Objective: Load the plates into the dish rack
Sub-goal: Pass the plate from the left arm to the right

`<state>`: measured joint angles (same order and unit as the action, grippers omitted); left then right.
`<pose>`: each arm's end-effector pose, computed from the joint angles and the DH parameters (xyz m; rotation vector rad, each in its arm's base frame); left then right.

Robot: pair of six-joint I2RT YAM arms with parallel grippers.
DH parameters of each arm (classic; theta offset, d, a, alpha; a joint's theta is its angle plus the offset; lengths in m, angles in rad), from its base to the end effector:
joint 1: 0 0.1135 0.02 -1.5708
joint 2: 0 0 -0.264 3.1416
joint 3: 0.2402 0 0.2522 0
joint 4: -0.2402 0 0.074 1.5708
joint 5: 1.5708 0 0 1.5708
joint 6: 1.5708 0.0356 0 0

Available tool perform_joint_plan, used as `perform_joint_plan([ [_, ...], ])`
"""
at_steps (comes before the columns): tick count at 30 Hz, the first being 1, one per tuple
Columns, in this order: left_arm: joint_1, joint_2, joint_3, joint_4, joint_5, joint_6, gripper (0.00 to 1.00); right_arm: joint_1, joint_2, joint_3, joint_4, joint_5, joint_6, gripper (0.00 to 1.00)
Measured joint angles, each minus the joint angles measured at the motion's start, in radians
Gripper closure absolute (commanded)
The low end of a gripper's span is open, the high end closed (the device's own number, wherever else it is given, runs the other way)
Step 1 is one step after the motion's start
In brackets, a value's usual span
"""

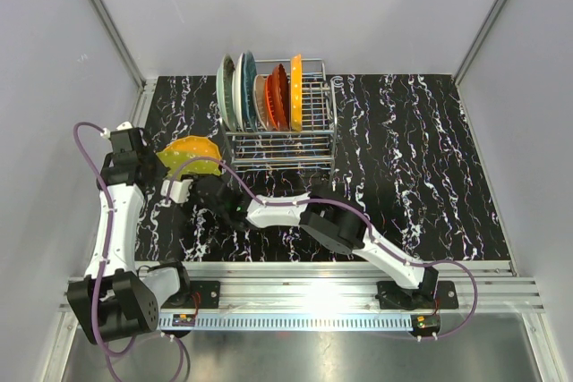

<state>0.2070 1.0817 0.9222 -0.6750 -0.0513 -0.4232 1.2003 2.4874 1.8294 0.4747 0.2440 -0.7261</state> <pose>0.2158 0.0472 0.2857 -0.7677 2.2784 -0.0387 0.2132 0.5252 0.1520 -1.3284 1.1400 0.1326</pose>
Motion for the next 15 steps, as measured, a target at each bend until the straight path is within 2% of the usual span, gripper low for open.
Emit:
perform_joint_plan([
  [4,-0.002,-0.012,0.000,0.019,0.014,0.001,0.75,0.001,0.000,-0.001,0.012,0.001,-0.017,0.70],
  [5,-0.003,-0.017,0.000,0.020,0.019,0.002,0.64,0.001,0.000,-0.001,0.016,0.002,-0.017,0.71],
  [7,-0.004,-0.028,0.000,0.017,0.023,0.005,0.59,0.000,0.000,-0.003,0.020,0.000,-0.018,0.74],
  [10,-0.005,-0.038,0.000,0.018,0.024,0.005,0.46,0.000,0.000,-0.011,0.032,0.000,-0.021,0.76],
  [12,-0.005,-0.047,0.000,0.018,0.023,0.009,0.31,0.001,0.000,-0.014,0.037,0.001,-0.023,0.78],
  [14,-0.005,-0.057,0.000,0.018,0.020,0.006,0.22,0.002,0.000,-0.018,0.043,0.001,-0.027,0.80],
  [15,-0.005,-0.065,0.000,0.018,0.018,0.006,0.10,0.002,0.000,-0.018,0.044,0.001,-0.029,0.81],
])
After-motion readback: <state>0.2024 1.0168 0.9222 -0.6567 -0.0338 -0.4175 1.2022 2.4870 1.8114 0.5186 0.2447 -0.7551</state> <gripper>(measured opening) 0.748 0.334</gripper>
